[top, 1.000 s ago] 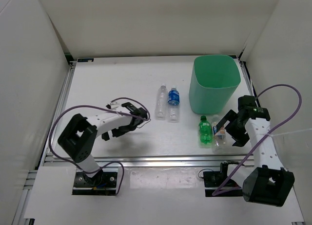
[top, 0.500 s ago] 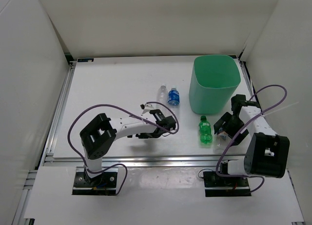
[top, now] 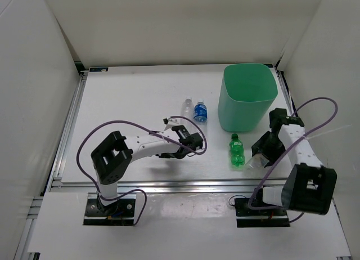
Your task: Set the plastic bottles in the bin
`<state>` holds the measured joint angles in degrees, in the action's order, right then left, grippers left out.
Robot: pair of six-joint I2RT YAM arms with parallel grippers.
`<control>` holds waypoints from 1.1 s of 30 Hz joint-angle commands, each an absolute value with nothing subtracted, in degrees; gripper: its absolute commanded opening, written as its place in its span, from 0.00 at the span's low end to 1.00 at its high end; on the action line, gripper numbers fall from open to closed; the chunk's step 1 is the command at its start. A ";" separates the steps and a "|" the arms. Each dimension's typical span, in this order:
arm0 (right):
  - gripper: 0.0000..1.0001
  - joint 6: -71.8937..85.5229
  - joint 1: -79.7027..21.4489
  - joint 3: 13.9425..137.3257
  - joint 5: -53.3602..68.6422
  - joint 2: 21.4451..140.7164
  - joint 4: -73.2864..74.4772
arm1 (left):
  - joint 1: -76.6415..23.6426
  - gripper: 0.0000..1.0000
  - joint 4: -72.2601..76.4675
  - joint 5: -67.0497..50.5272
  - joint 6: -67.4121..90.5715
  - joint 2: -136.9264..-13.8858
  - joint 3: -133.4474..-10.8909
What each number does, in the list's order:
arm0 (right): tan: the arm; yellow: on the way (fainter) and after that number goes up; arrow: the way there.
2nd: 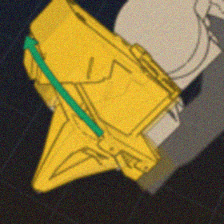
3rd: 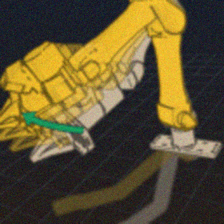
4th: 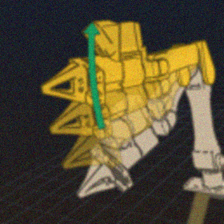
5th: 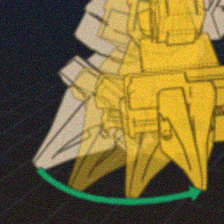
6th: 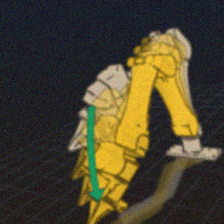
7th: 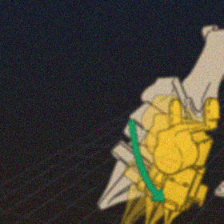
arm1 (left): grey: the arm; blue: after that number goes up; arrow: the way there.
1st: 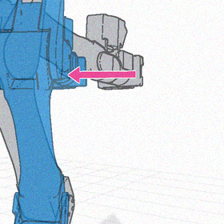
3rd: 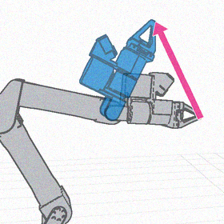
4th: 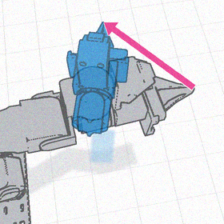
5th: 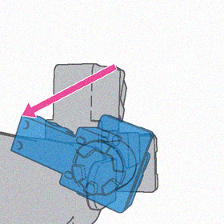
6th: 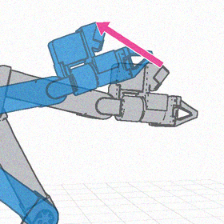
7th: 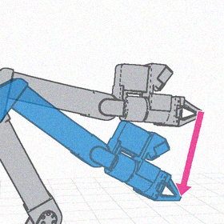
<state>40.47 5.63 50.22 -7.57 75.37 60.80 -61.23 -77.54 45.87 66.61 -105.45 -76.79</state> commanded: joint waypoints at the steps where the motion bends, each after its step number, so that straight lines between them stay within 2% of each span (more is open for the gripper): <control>1: 0.42 39.38 5.89 57.64 -7.21 67.52 67.66 | -61.44 1.00 -81.39 48.25 65.05 -100.04 -78.57; 5: 0.34 38.14 5.89 70.28 -3.26 59.17 75.30 | -61.44 1.00 -72.54 48.08 57.44 -91.69 -74.89; 9: 0.30 38.14 5.89 88.38 2.28 60.37 76.73 | -56.71 1.00 -58.21 39.66 46.86 -81.32 -70.06; 11: 0.30 38.14 5.37 96.55 3.77 65.27 76.12 | -54.94 1.00 -53.98 35.26 42.83 -76.76 -68.21; 12: 0.30 37.45 5.36 105.55 4.48 67.48 76.11 | -53.37 1.00 -51.18 33.07 41.50 -75.77 -68.20; 15: 0.32 36.13 2.74 120.34 2.73 77.32 76.11 | -50.81 1.00 -49.05 30.86 37.37 -74.44 -68.20; 19: 0.34 34.90 2.72 129.09 2.02 89.35 74.01 | -47.04 1.00 -47.29 21.31 31.21 -74.97 -68.82; 22: 0.37 34.89 1.24 129.64 2.02 93.15 71.11 | -43.87 1.00 -45.54 14.96 28.83 -74.97 -70.05; 25: 0.49 34.89 -1.49 127.36 0.62 94.47 69.35 | -40.26 1.00 -44.91 11.17 28.30 -74.36 -70.66; 28: 0.83 32.53 -3.52 126.65 -1.58 95.71 68.82 | -37.18 1.00 -44.38 8.62 27.08 -74.36 -71.98; 29: 1.00 31.82 -4.30 126.65 -1.58 95.71 68.82 | -35.96 1.00 -44.38 7.13 26.55 -75.05 -72.59; 33: 1.00 29.88 -5.71 126.75 -5.95 92.30 69.35 | -32.97 1.00 -44.38 3.53 25.40 -76.46 -73.83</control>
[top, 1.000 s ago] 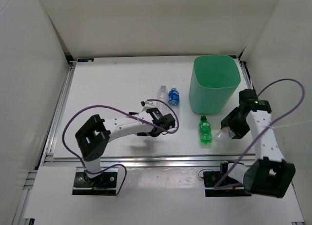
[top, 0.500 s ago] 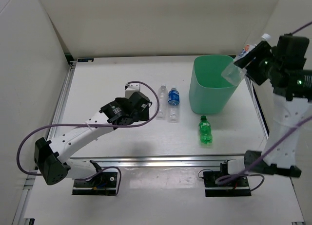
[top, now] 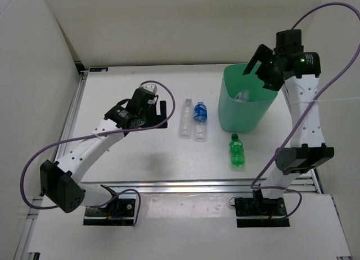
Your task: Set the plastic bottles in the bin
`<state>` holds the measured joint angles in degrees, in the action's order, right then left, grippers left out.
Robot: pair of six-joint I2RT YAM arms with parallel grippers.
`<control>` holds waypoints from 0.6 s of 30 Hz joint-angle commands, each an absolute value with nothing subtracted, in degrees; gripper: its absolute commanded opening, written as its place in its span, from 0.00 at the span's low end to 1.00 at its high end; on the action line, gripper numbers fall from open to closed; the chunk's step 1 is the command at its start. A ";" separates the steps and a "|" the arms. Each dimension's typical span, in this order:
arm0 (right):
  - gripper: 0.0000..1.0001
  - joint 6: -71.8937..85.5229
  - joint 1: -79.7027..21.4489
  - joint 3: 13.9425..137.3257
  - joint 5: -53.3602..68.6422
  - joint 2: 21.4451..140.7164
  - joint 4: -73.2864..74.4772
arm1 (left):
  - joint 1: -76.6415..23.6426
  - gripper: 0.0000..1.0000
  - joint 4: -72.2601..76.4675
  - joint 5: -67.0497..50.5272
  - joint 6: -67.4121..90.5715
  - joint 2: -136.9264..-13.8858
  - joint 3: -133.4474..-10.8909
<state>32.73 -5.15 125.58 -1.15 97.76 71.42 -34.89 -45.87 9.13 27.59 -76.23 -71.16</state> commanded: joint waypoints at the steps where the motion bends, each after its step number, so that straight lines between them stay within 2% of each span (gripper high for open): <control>1: 1.00 29.88 -5.71 125.26 -6.93 88.63 69.35 | -32.26 1.00 -44.38 2.65 25.40 -76.46 -73.83; 6: 1.00 28.13 -7.90 105.34 -6.34 69.76 60.49 | -29.19 1.00 -43.59 -1.84 28.65 -77.08 -73.13; 7: 1.00 28.12 -7.91 96.16 -5.02 66.83 58.99 | -28.31 1.00 -42.98 -3.59 29.26 -77.08 -72.52; 9: 1.00 28.73 -9.40 87.49 -2.30 59.81 56.96 | -27.69 1.00 -42.45 -5.09 30.93 -77.08 -71.98; 11: 1.00 32.68 -11.24 75.66 -0.97 56.35 56.43 | -27.16 1.00 -41.93 -6.05 32.51 -78.30 -71.37; 15: 1.00 35.77 -14.85 62.09 -0.35 51.77 55.90 | -25.93 1.00 -41.92 -8.78 33.66 -80.50 -71.37; 18: 1.00 37.43 -16.61 57.76 -3.16 52.55 55.90 | -25.93 1.00 -41.92 -8.79 33.66 -81.04 -71.98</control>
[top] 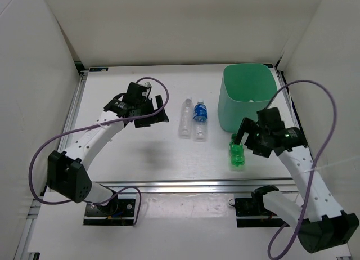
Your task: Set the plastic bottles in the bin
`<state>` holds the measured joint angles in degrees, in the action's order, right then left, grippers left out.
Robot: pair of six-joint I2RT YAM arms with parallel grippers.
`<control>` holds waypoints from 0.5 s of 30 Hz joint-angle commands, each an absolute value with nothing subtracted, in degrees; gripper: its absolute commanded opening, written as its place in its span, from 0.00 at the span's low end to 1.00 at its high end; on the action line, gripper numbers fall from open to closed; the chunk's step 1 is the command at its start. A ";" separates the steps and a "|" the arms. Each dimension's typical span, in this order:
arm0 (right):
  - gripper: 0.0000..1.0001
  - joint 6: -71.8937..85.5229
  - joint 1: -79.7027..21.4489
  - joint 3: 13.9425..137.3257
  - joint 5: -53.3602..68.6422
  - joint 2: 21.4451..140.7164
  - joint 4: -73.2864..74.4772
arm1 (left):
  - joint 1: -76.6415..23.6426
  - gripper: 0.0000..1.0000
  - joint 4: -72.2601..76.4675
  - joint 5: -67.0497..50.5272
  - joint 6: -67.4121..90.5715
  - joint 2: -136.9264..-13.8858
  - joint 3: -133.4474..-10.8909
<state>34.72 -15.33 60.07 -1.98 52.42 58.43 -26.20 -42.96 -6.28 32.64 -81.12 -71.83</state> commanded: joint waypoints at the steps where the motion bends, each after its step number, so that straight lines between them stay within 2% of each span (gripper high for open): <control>1: 1.00 38.22 -17.22 55.22 -5.08 52.56 55.90 | -25.93 1.00 -41.92 -8.79 34.18 -81.04 -71.98; 6: 1.00 38.85 -17.23 49.84 -8.60 57.21 51.69 | -25.31 1.00 -41.92 -10.81 34.80 -81.56 -71.46; 15: 0.99 37.71 -18.28 48.16 -9.49 68.72 43.77 | -25.31 1.00 -42.54 -12.92 34.80 -80.51 -68.38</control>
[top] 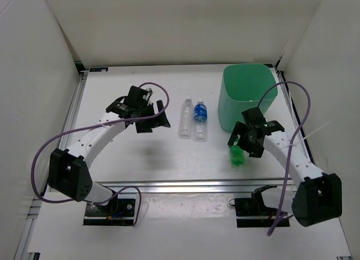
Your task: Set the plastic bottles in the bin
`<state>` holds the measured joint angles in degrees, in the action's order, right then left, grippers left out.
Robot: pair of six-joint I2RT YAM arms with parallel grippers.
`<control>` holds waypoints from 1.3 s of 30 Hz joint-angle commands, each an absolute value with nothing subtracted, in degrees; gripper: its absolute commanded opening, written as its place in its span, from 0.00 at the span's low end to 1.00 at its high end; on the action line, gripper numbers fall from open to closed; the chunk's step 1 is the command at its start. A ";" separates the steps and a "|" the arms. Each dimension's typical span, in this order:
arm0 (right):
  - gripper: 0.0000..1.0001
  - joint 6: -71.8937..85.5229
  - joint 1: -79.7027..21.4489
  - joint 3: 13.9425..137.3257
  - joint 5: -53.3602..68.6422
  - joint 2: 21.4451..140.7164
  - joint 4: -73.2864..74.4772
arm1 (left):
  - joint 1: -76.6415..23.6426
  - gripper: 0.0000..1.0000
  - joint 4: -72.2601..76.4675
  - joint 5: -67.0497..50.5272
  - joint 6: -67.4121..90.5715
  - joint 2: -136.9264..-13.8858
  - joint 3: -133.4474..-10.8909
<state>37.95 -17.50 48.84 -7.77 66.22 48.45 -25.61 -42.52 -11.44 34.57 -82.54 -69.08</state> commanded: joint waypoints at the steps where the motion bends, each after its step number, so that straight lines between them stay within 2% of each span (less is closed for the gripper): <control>1: 0.99 37.71 -18.28 48.16 -10.19 70.64 43.77 | -24.79 1.00 -43.15 -12.92 34.80 -79.99 -67.86; 6: 0.88 37.71 -18.28 47.64 -11.25 74.44 42.63 | -24.26 1.00 -43.68 -12.92 34.80 -79.45 -67.24; 9: 0.75 37.71 -18.28 46.33 -11.25 74.44 42.10 | -24.26 1.00 -43.68 -12.92 34.28 -78.93 -66.63; 10: 0.65 37.71 -18.28 46.32 -10.64 74.44 42.10 | -23.74 1.00 -43.68 -12.92 34.28 -78.93 -66.62; 11: 0.61 37.71 -18.28 45.80 -10.63 73.75 42.80 | -23.73 1.00 -43.68 -12.92 34.28 -78.93 -66.62; 17: 0.32 40.25 -19.33 47.18 -9.14 66.11 49.38 | -23.20 1.00 -43.68 -12.92 34.28 -78.93 -66.09; 20: 0.26 42.18 -20.91 52.54 -8.61 60.39 55.01 | -23.20 1.00 -43.68 -12.30 34.28 -78.93 -66.62; 25: 0.24 40.79 -21.62 70.65 -11.60 58.26 58.10 | -23.20 1.00 -43.68 -12.30 34.28 -81.55 -67.85; 26: 0.30 39.82 -21.62 71.80 -11.60 59.40 58.79 | -23.20 1.00 -43.68 -12.83 34.80 -81.56 -67.85; 27: 0.47 39.29 -21.62 72.42 -11.60 62.20 58.80 | -23.20 1.00 -43.68 -12.83 34.80 -82.52 -68.63; 30: 0.81 41.12 -21.62 69.01 -13.53 66.26 60.91 | -23.20 1.00 -43.68 -13.97 34.80 -84.02 -69.87; 32: 0.85 43.23 -22.15 62.80 -14.41 66.27 59.34 | -23.20 1.00 -43.68 -13.97 34.80 -84.02 -69.87; 35: 0.98 44.38 -22.15 56.88 -13.72 63.73 55.56 | -23.20 1.00 -43.68 -13.97 34.80 -83.32 -69.87; 39: 1.00 45.00 -22.15 50.72 -13.71 61.53 52.04 | -23.20 1.00 -43.68 -14.50 34.80 -81.30 -67.77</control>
<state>43.46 -21.89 51.42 -12.47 65.12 55.64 -23.57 -43.72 -13.17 34.57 -84.58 -67.83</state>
